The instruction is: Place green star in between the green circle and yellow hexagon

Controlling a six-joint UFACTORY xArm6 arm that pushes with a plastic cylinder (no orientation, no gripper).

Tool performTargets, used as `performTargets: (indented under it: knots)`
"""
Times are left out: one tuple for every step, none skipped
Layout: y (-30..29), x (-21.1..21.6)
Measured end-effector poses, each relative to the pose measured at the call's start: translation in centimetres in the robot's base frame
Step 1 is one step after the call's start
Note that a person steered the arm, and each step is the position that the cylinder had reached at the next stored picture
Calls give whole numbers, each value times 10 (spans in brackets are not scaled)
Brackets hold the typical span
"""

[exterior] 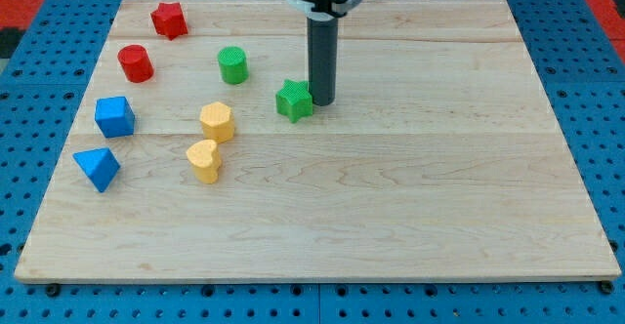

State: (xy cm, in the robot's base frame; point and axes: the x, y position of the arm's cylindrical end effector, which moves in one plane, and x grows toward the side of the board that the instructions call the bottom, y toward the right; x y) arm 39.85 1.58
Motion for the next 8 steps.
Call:
performTargets:
  knots:
    - [0, 11]
    - [-29, -19]
    - [-59, -33]
    - [-58, -33]
    - [-21, -12]
    - [-44, -7]
    - [-68, -7]
    - [-81, -7]
